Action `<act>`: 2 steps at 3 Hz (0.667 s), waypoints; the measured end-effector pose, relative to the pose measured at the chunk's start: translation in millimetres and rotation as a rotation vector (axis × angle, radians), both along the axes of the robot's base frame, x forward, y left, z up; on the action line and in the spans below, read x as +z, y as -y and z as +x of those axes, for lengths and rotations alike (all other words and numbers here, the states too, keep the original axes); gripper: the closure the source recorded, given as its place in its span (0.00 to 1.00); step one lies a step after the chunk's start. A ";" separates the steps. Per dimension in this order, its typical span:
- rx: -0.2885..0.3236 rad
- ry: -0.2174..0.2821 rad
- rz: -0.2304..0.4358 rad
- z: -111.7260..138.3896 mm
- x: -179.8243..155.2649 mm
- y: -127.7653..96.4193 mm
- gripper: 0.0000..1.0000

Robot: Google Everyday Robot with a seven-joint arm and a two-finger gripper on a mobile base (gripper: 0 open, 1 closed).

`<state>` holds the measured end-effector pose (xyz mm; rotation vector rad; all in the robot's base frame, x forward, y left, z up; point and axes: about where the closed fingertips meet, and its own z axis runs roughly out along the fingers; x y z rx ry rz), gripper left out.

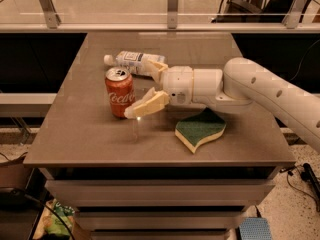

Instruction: Knock coke can over

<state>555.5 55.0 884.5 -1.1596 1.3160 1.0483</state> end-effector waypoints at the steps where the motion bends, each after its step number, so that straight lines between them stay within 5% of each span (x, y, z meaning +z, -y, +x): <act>1: 0.013 0.030 0.022 -6.3 1.7 -11.4 0.00; 2: 0.025 0.048 0.009 -14.2 1.7 -21.8 0.00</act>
Offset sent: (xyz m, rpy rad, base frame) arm -0.0215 0.0286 0.0004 -0.0097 -0.0683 0.0288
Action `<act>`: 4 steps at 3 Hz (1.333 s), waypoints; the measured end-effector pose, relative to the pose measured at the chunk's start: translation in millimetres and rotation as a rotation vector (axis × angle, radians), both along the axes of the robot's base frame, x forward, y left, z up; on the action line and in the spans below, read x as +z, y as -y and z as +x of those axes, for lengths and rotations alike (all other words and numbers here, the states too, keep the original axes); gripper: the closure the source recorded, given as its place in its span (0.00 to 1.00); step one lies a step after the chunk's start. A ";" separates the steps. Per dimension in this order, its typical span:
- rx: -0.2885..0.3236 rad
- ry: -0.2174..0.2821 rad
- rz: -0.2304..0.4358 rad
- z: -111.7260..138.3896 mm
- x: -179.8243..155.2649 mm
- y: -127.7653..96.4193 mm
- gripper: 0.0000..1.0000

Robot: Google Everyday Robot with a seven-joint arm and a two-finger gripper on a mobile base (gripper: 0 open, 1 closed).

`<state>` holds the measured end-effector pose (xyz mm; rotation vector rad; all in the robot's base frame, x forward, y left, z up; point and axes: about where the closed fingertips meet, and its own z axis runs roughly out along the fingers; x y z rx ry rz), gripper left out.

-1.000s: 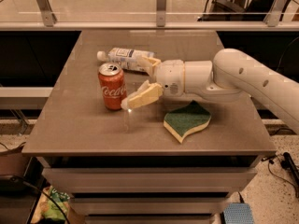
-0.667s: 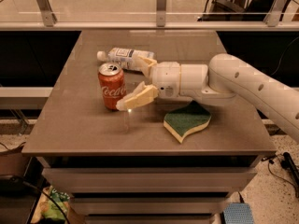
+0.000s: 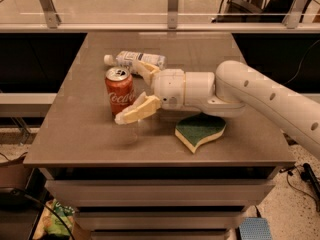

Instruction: Knock coke can over

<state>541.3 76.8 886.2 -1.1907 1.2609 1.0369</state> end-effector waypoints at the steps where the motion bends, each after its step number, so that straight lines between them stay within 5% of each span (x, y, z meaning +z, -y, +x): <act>1: 0.006 0.008 -0.021 -3.9 -1.5 -8.9 0.00; 2: 0.015 0.009 -0.038 -4.1 -3.1 -17.2 0.00; 4: 0.023 0.011 -0.037 -6.2 -1.8 -21.4 0.41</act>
Offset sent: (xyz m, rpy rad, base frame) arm -0.0019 0.0223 -0.0065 -0.0588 -0.0084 0.0159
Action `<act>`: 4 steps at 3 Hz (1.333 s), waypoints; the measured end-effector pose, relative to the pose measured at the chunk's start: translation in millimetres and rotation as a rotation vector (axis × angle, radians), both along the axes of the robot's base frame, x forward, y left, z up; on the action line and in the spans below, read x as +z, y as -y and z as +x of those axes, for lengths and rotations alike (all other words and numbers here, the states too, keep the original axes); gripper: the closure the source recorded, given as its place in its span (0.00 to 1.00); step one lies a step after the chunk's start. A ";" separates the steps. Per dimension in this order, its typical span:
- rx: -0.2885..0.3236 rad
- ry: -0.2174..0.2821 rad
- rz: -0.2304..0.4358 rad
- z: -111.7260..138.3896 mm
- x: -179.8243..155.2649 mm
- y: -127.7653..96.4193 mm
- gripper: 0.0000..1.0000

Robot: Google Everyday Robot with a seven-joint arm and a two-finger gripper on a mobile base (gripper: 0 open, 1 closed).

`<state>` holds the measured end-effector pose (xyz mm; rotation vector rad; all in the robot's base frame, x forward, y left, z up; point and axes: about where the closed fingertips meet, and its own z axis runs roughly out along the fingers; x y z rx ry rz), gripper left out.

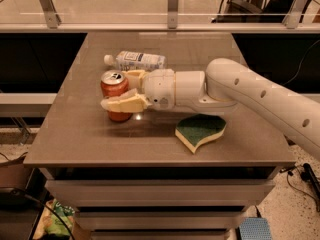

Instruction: Knock coke can over

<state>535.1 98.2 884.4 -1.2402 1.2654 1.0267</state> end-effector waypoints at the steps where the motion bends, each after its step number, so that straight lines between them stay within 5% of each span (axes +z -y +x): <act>1: 0.004 0.001 0.000 -1.1 0.6 -2.2 0.64; 2: 0.008 0.002 0.000 -2.1 1.2 -4.4 0.87; 3: 0.011 0.001 -0.003 -3.0 2.2 -5.7 1.00; 4: -0.005 0.009 -0.061 -0.1 11.3 -1.2 1.00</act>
Offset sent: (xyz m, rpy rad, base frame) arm -0.0009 0.0018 0.0005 0.0001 -0.0007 0.0036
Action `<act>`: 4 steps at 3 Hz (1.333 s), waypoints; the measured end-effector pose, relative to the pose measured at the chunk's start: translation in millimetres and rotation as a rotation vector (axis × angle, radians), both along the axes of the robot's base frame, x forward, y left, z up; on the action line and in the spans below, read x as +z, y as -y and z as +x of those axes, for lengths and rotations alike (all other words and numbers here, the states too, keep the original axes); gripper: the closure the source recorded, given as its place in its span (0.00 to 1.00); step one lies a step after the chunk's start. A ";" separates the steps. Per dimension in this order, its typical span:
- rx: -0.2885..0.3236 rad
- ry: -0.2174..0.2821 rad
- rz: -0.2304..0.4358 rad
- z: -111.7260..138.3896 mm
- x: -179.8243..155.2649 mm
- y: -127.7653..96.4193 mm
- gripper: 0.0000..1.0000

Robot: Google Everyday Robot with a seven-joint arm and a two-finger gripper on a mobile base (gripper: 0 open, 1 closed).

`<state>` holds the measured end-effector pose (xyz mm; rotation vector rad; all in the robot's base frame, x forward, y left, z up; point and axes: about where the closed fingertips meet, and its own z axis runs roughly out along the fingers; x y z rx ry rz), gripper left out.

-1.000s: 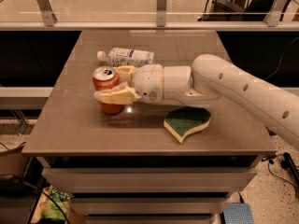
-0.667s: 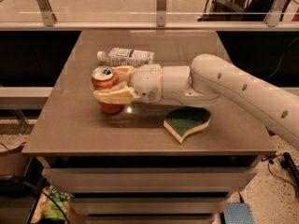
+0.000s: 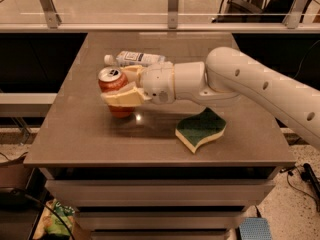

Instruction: Knock coke can over

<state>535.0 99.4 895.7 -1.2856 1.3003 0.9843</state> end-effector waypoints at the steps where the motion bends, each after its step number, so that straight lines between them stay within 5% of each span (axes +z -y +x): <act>1: -0.028 0.008 -0.086 6.6 11.9 8.8 1.00; 4: -0.142 0.031 -0.385 10.2 31.8 42.1 1.00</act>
Offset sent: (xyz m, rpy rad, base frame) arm 0.0214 -0.0459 0.0266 -0.2664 -0.0105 -0.1187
